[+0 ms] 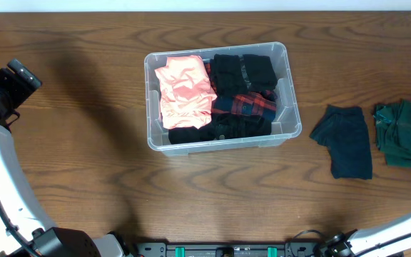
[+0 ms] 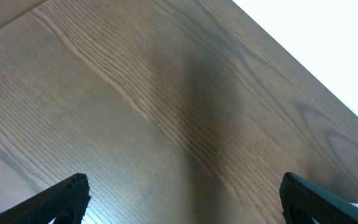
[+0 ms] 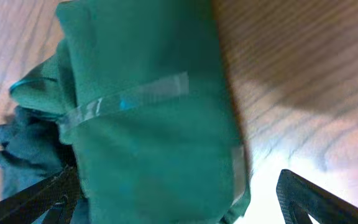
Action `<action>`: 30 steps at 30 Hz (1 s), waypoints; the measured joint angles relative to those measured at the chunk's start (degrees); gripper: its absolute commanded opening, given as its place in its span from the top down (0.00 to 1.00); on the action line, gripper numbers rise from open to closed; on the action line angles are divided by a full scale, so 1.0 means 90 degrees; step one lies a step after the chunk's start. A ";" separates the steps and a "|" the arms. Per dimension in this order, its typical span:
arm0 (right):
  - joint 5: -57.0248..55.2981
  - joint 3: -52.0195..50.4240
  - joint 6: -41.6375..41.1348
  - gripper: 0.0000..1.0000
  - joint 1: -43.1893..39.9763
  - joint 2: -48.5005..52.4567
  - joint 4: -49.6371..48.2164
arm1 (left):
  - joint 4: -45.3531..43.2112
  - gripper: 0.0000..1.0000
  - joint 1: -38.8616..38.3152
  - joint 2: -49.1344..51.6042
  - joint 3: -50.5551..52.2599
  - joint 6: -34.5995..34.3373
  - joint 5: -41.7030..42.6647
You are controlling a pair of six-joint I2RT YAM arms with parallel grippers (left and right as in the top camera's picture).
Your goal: Pack container
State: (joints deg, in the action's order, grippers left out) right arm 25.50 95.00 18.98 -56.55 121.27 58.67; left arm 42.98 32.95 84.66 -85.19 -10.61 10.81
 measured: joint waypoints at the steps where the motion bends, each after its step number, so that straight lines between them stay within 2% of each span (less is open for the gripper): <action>1: 0.0010 0.0000 0.0024 0.01 0.0000 0.0034 -0.0051 | 0.0000 0.02 0.0000 0.0000 0.0000 0.0002 0.0000; 14: 0.0129 0.0002 0.0308 0.01 -0.0002 0.0690 -0.0755 | 0.0000 0.02 0.0000 0.0000 0.0000 0.0000 0.0000; 19: 0.0578 0.0027 0.0345 0.04 -0.0027 0.0784 -0.0821 | 0.0000 0.02 0.0000 -0.0002 0.0000 0.0000 0.0000; 24: 0.1256 0.0114 0.0423 0.17 -0.0041 0.0991 -0.0814 | 0.0000 0.02 0.0000 -0.0002 0.0000 0.0000 0.0000; 30: 0.1632 0.0121 0.0333 0.49 -0.0034 0.1141 -0.0767 | 0.0000 0.02 0.0000 0.0000 0.0000 0.0000 0.0000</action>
State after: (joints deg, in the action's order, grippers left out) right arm 40.18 96.09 21.98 -56.86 131.55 51.77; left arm 42.98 32.95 84.66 -85.19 -10.61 10.81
